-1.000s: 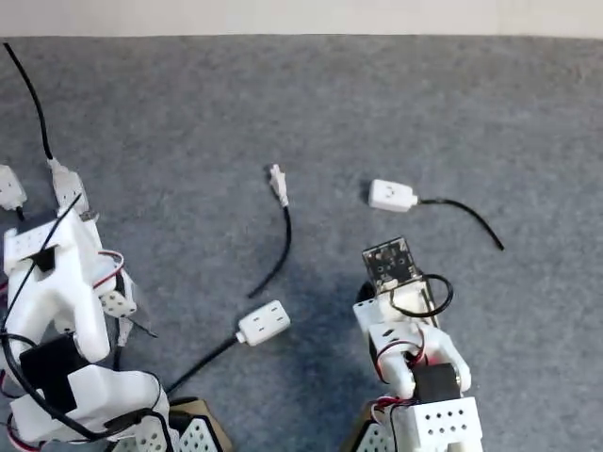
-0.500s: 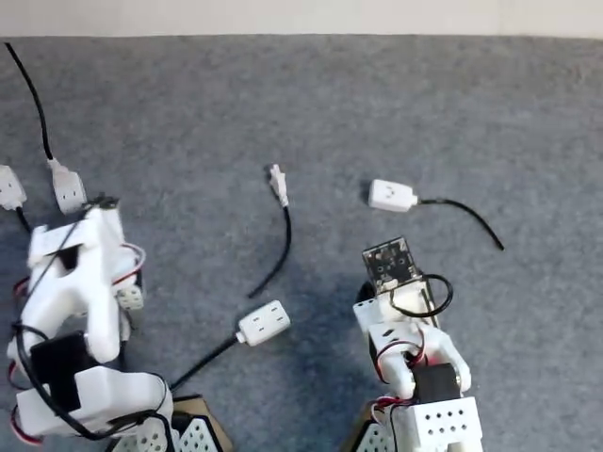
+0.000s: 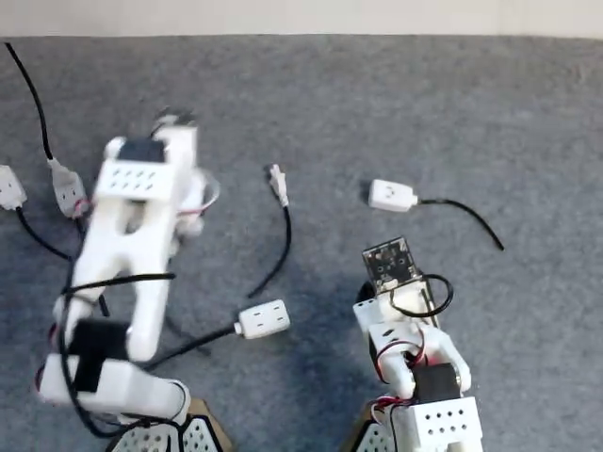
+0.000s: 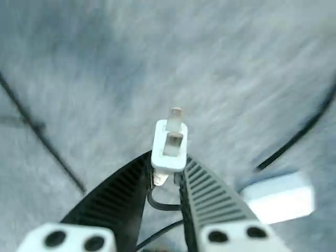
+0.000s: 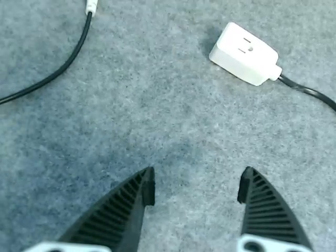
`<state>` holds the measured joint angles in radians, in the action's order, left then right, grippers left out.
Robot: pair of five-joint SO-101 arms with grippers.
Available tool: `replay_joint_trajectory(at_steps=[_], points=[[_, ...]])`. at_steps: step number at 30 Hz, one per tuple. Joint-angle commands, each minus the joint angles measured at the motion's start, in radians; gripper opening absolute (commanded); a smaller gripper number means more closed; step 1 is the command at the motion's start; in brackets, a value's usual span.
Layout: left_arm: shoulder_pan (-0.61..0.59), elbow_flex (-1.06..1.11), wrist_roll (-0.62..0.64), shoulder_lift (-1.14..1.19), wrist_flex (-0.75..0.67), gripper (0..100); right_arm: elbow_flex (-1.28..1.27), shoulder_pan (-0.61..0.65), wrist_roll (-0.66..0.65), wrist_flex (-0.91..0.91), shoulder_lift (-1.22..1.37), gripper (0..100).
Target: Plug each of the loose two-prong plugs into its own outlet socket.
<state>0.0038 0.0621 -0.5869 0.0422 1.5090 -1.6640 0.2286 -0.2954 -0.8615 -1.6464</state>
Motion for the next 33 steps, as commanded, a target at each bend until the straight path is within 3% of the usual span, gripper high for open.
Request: replay_joint_trajectory(at_steps=[1, 5, 11, 16, 20, 25, 30, 33], points=[[0.068, -0.306, 0.026, 0.166, 0.044, 4, -0.033, 0.012, -0.012, 0.024, -0.01, 25.3], [0.056, -0.668, 0.028, 0.433, 0.107, 4, -0.033, 0.012, -0.012, 0.024, -0.01, 25.3], [0.051, -1.224, 0.132, 0.805, 0.135, 4, -0.033, 0.012, -0.012, 0.024, -0.01, 25.3], [0.093, -1.508, 0.155, 1.055, 0.233, 5, -0.033, 0.012, -0.012, 0.024, -0.01, 25.3], [0.047, -1.595, 0.233, 1.113, 0.244, 8, -0.033, 0.012, -0.014, 0.024, -0.01, 25.3], [-0.035, -1.618, 0.331, 1.069, 0.255, 22, -0.033, 0.047, -0.014, 0.024, -0.005, 25.3], [-0.048, -1.498, 0.339, 0.941, 0.255, 33, -0.033, 0.045, -0.014, 0.024, -0.005, 25.3], [-0.09, -1.389, 0.5, 0.826, 0.256, 32, -0.025, 0.042, -0.011, 0.022, -0.004, 25.3]])
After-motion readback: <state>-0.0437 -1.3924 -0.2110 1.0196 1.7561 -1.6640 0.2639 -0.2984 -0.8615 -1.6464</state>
